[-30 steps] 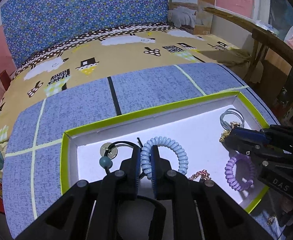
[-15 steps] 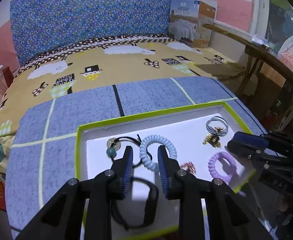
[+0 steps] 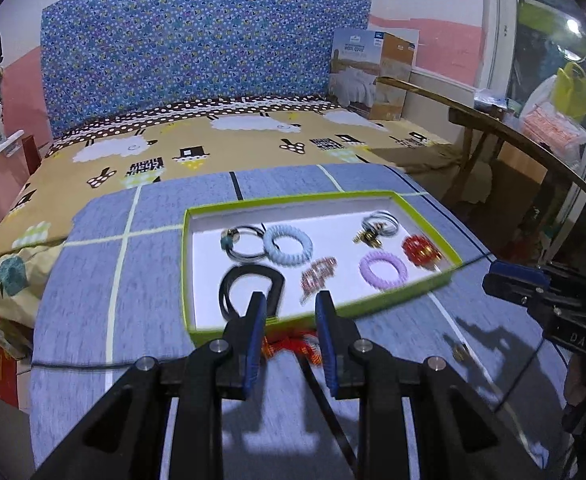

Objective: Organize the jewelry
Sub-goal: 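Withdraw both tools from the green box, then grasp the red tasseled cord with the left tool while the right grasps the gold ring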

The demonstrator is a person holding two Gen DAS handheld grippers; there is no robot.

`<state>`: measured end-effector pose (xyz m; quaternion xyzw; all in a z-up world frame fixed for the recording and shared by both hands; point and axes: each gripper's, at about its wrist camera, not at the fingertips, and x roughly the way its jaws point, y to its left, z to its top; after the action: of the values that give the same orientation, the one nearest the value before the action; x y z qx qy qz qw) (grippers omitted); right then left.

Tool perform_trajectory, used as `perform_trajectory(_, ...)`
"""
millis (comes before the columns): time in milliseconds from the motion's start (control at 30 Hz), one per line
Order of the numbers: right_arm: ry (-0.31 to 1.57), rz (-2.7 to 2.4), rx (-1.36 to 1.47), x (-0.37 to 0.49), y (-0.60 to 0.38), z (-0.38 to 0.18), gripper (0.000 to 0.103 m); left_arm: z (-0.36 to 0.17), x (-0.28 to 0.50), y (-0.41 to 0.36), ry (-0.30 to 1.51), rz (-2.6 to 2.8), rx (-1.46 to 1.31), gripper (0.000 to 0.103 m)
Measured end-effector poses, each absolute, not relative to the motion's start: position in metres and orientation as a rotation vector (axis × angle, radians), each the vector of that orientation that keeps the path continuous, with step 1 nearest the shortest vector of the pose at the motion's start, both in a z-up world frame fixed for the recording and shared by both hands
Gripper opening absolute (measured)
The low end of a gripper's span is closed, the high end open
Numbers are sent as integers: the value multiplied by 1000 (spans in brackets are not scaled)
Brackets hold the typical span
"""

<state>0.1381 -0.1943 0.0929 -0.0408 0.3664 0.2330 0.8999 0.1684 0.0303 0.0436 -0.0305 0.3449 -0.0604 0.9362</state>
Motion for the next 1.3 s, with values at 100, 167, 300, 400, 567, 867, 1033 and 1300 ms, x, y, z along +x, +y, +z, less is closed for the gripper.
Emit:
perform_trajectory(100,763,476,-84,124,-198,93,24,44,153,28,703,-124,-62,27)
perform_trajectory(167,763,481,-81,115,-201,93,24,44,142,28,700,-124,-64,27)
perform_trajectory(300,759,487,-84,96,-205,91,24,44,124,24,696,-120,-54,27)
perform_trajectory(400,760,485,-83,87,-206,89,24,43,113,22,695,-118,-52,27)
perform_trajectory(567,756,491,-70,74,-209,88,24,42,99,21,685,-110,-50,27)
perform_trajectory(867,726,482,-74,54,-215,85,24,36,70,23,667,-96,-55,27)
perform_trajectory(1033,755,480,-83,54,-213,73,25,27,72,24,695,-90,-57,27)
perform_trajectory(1300,797,484,-108,69,-209,57,33,21,88,28,714,-85,-49,33)
